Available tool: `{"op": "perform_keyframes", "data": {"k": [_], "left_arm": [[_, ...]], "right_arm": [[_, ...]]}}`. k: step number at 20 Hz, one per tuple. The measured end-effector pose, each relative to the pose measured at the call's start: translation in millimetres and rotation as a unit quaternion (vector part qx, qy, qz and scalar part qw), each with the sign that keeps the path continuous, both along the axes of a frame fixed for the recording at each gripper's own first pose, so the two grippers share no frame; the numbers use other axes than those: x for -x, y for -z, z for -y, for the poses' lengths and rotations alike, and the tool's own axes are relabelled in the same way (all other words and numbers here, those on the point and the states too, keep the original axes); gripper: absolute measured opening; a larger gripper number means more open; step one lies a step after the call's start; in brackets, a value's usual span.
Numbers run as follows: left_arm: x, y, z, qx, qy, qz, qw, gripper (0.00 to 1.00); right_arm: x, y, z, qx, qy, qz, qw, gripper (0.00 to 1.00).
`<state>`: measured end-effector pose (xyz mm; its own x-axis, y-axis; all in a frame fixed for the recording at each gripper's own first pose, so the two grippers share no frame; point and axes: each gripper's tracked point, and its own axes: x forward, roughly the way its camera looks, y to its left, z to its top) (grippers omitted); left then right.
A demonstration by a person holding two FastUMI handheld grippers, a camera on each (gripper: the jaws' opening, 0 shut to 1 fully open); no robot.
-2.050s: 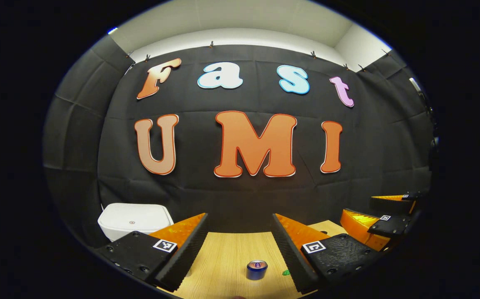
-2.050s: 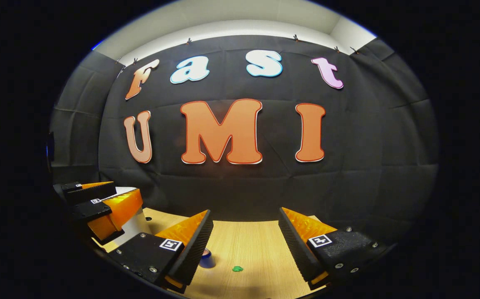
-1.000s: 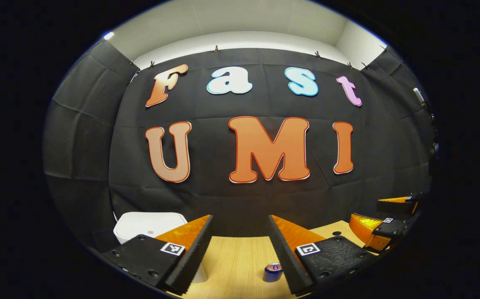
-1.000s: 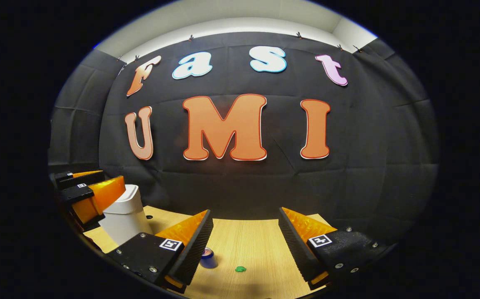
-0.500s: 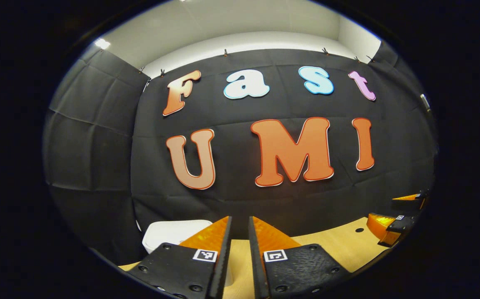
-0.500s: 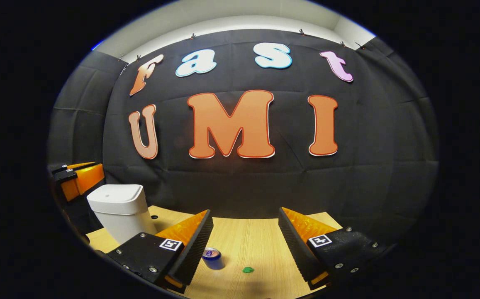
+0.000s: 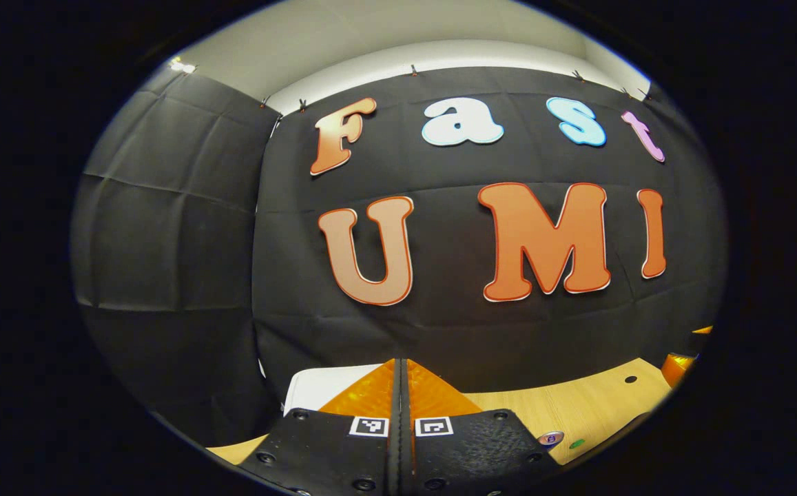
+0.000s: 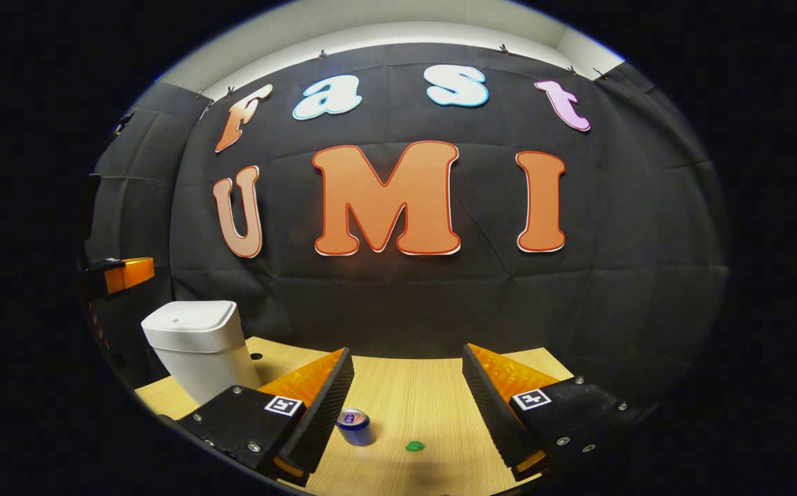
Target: Press the lid of the desktop garbage bin to open it, pick up the crumpled paper on the desktop and throw it into the bin, then pick up the pop can on the desktop and drop it into the bin, and finally close the garbage bin lid.
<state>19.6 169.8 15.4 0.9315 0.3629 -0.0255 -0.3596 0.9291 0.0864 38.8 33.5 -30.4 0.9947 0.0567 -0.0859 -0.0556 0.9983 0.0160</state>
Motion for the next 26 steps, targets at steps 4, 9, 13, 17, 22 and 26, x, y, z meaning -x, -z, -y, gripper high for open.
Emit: {"op": "perform_keyframes", "data": {"k": [4,9,13,17,22,26], "left_arm": [[-16.1,13.3,-29.7,0.059,0.01,-0.035,0.998,0.0],[-27.0,65.9,-49.3,0.096,0.009,-0.123,0.988,0.0],[-27.8,94.9,-49.3,0.128,0.007,-0.171,0.977,0.0],[-27.6,108.7,-55.9,0.136,0.003,-0.189,0.973,0.0],[-28.4,119.6,-59.0,0.147,0.009,-0.205,0.968,0.0],[-37.1,122.4,-60.6,0.169,0.012,-0.214,0.962,0.0]], "right_arm": [[-2.8,2.8,1.7,0.002,0.009,-0.004,1.0,0.95],[-3.5,9.8,4.4,0.0,0.013,-0.013,1.0,0.95],[-1.8,17.7,6.0,0.001,0.012,-0.024,1.0,0.94],[-0.1,24.6,9.6,0.004,0.013,-0.033,0.999,0.95],[0.7,29.7,14.9,0.011,0.016,-0.036,0.999,0.95],[0.7,36.1,14.4,0.009,0.013,-0.046,0.999,0.95]]}}
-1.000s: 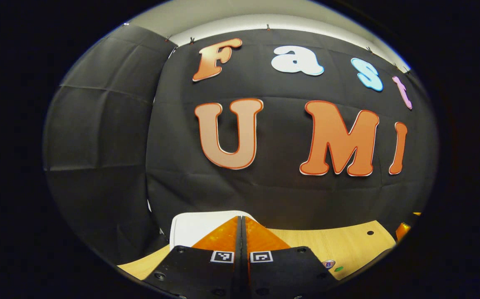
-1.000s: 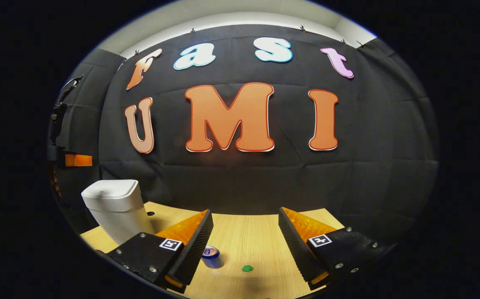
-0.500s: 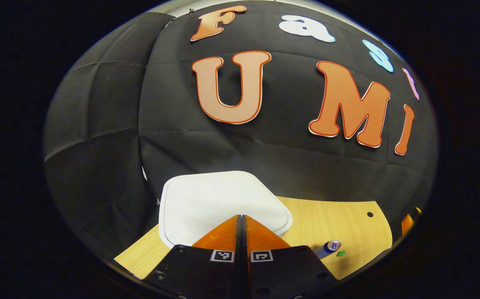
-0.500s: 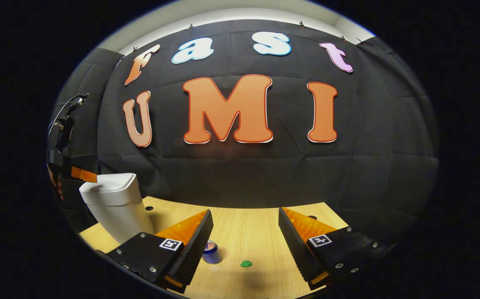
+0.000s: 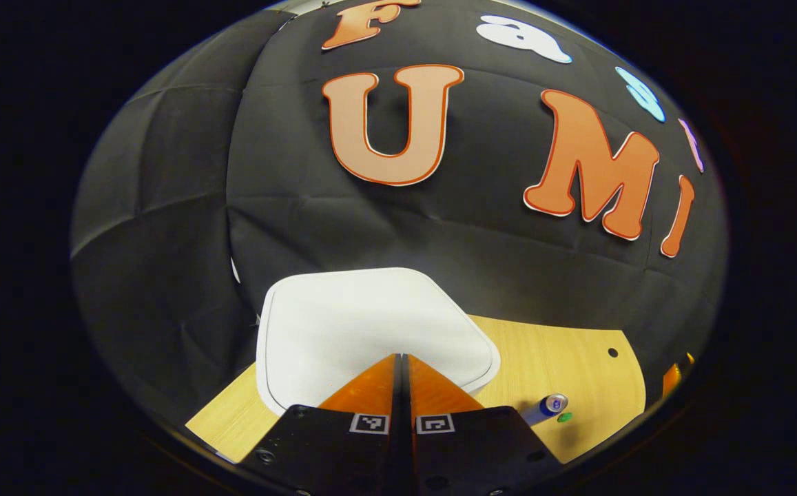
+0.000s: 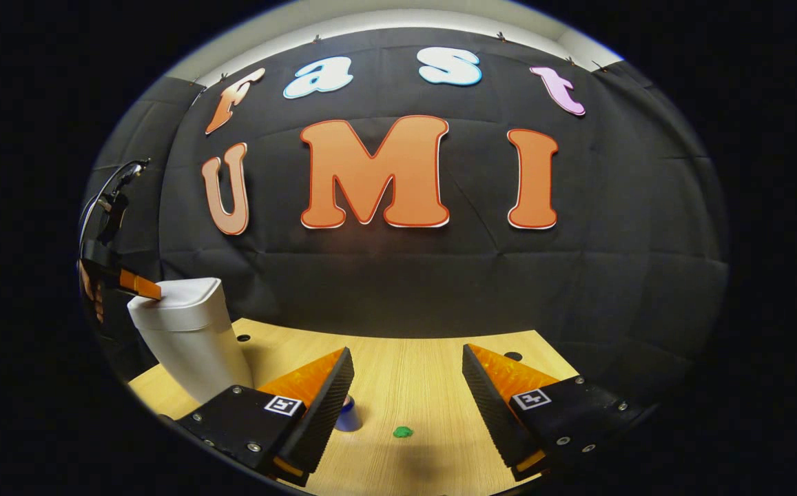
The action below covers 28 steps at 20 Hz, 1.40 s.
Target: Press the lid of the desktop garbage bin to open it, pick up the crumpled paper on the desktop and throw it into the bin, then pick up the pop can on the desktop and drop it into the bin, and finally close the garbage bin lid.
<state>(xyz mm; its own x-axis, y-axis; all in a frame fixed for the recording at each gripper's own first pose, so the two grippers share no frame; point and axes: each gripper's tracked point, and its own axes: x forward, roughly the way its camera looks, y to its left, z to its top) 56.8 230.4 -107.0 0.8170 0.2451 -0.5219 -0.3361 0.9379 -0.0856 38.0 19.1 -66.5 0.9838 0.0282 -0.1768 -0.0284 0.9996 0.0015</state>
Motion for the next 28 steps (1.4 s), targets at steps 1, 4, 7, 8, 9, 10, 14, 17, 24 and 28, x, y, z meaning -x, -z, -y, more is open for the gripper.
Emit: {"op": "perform_keyframes", "data": {"k": [1,4,7,8,9,10,14,17,24,28], "left_arm": [[4.1,0.7,0.6,0.012,-0.006,-0.003,1.0,0.0],[1.6,-1.2,0.5,0.019,-0.009,0.0,1.0,0.0],[3.3,-22.8,-5.5,-0.023,-0.015,0.024,0.999,0.0],[1.4,-39.7,-8.3,-0.046,-0.018,0.044,0.998,0.0],[-1.1,-61.3,-11.4,-0.071,-0.024,0.073,0.995,0.0],[-3.5,-85.2,-12.4,-0.097,-0.027,0.106,0.989,0.0],[17.0,-151.7,14.1,-0.161,-0.025,0.203,0.966,0.08],[37.8,-168.6,41.6,-0.149,-0.023,0.243,0.958,0.2],[67.6,-170.9,90.9,-0.138,0.002,0.266,0.954,0.82],[79.9,-172.9,117.4,-0.135,0.016,0.267,0.954,0.87]], "right_arm": [[0.9,0.4,-0.5,0.002,0.0,0.0,1.0,0.95],[0.3,2.2,-0.8,0.002,-0.002,-0.002,1.0,0.95],[-0.6,4.2,0.8,0.001,-0.001,-0.003,1.0,0.95],[-1.4,5.2,0.9,0.002,-0.001,-0.005,1.0,0.94],[-1.9,7.3,0.0,0.002,-0.003,-0.008,1.0,0.94],[-2.0,9.3,-1.1,0.001,-0.005,-0.011,1.0,0.94],[-3.3,17.4,-4.4,0.003,-0.013,-0.019,1.0,0.94],[-7.1,31.6,-8.3,0.002,-0.022,-0.032,0.999,0.95],[-15.2,85.9,-8.4,0.029,-0.032,-0.069,0.997,0.95],[-27.6,116.0,-9.3,0.04,-0.032,-0.089,0.995,0.95]]}}
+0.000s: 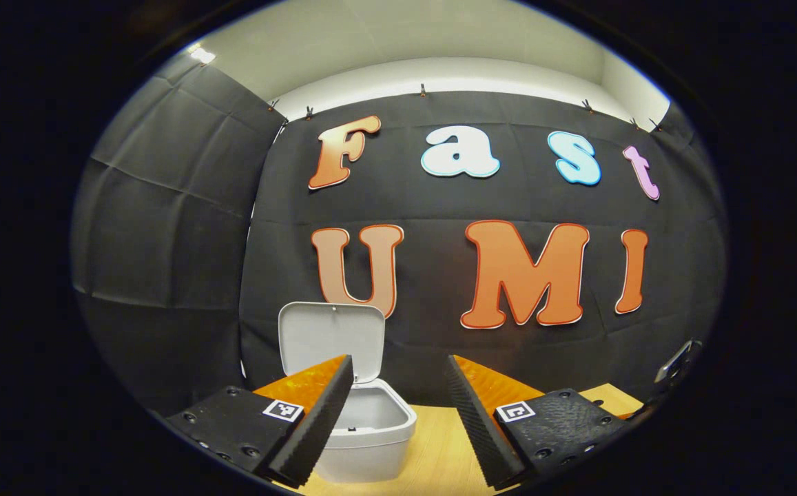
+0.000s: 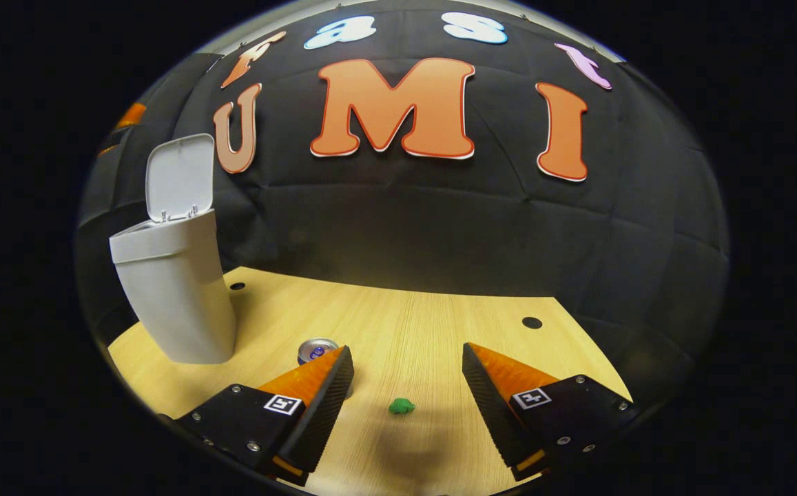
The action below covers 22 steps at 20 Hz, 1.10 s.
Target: Press the lid of the desktop garbage bin to open it, pick up the crumpled paper on the desktop and throw it into the bin, then pick up the pop can on the desktop and drop it into the bin, and finally close the garbage bin lid.
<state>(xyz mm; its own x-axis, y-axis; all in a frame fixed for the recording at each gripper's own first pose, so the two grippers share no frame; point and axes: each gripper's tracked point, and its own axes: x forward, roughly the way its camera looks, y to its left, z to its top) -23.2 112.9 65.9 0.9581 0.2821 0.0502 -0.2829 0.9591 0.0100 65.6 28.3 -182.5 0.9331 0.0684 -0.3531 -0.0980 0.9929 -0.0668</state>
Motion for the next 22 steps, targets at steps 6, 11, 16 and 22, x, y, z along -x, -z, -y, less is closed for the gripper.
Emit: {"op": "perform_keyframes", "data": {"k": [6,11,16,22], "left_arm": [[16.3,-8.9,36.6,-0.035,0.025,-0.002,0.999,0.87],[24.3,-4.5,53.6,-0.049,0.037,-0.02,0.998,0.87],[32.2,1.5,58.6,-0.058,0.038,-0.037,0.997,0.9],[37.1,9.6,59.2,-0.061,0.039,-0.055,0.996,0.88]], "right_arm": [[-14.2,51.3,-4.3,0.01,-0.008,-0.052,0.999,0.95],[-25.6,88.6,1.6,0.021,0.001,-0.08,0.997,0.95],[-29.4,131.4,6.1,0.033,0.005,-0.126,0.991,0.95],[-27.0,153.1,5.2,0.045,0.004,-0.156,0.987,0.75]]}}
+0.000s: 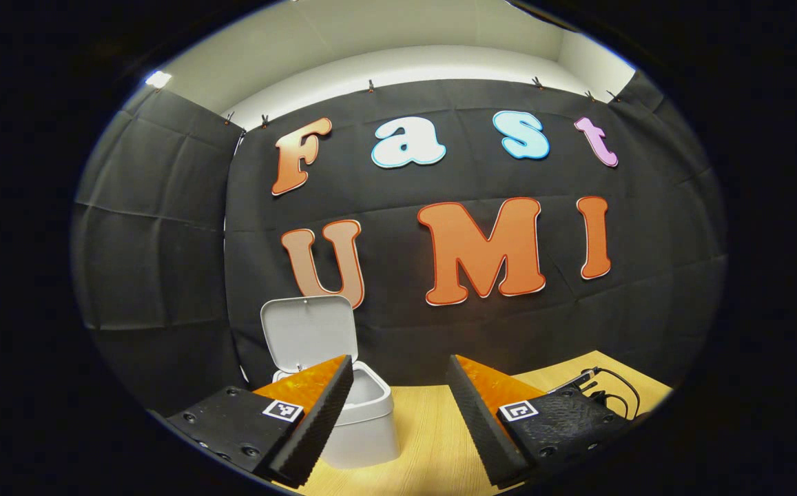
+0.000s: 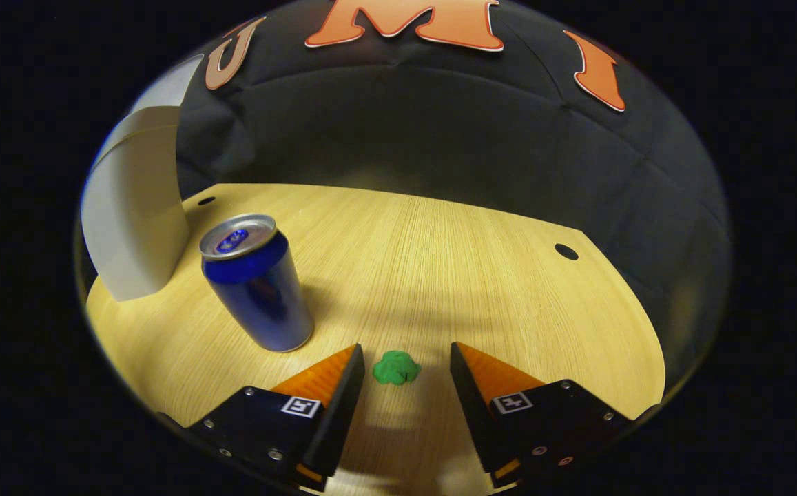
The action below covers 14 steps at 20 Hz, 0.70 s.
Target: Press the lid of the desktop garbage bin to open it, pick up the crumpled paper on the desktop and throw it into the bin, then pick up the pop can on the desktop and drop it into the bin, and finally close the garbage bin lid.
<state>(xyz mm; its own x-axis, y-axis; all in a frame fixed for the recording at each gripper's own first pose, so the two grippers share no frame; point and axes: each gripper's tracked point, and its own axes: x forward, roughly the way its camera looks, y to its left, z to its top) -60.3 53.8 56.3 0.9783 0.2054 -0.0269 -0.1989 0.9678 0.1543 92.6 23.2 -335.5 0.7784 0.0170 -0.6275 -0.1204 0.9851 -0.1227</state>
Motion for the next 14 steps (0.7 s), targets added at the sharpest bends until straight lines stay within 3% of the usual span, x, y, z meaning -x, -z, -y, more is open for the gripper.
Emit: {"op": "perform_keyframes", "data": {"k": [1,3,4,6,7,8,14], "left_arm": [[-0.2,1.7,-0.7,-0.001,0.001,-0.002,1.0,0.88],[-1.0,3.8,-1.1,-0.002,0.001,-0.006,1.0,0.88],[-0.8,5.9,-1.0,-0.001,0.002,-0.008,1.0,0.88],[-0.9,8.3,-1.8,0.0,0.003,-0.012,1.0,0.88],[-1.2,9.7,-1.5,0.001,0.003,-0.013,1.0,0.88],[-2.1,9.6,-1.4,0.001,0.004,-0.014,1.0,0.88],[-3.2,17.3,2.2,-0.004,0.013,-0.025,1.0,0.88]], "right_arm": [[0.9,4.0,-1.5,-0.002,-0.001,-0.006,1.0,0.62],[0.7,8.0,-4.2,-0.008,0.0,-0.01,1.0,0.54],[0.1,9.2,-5.4,-0.01,0.0,-0.011,1.0,0.41],[0.4,11.7,-5.9,-0.012,-0.001,-0.016,1.0,0.28],[1.9,13.0,-6.3,-0.016,-0.001,-0.019,1.0,0.16],[1.8,13.7,-5.7,-0.02,-0.002,-0.02,1.0,0.2],[0.5,12.0,3.3,-0.045,-0.007,-0.016,0.999,0.12]]}}
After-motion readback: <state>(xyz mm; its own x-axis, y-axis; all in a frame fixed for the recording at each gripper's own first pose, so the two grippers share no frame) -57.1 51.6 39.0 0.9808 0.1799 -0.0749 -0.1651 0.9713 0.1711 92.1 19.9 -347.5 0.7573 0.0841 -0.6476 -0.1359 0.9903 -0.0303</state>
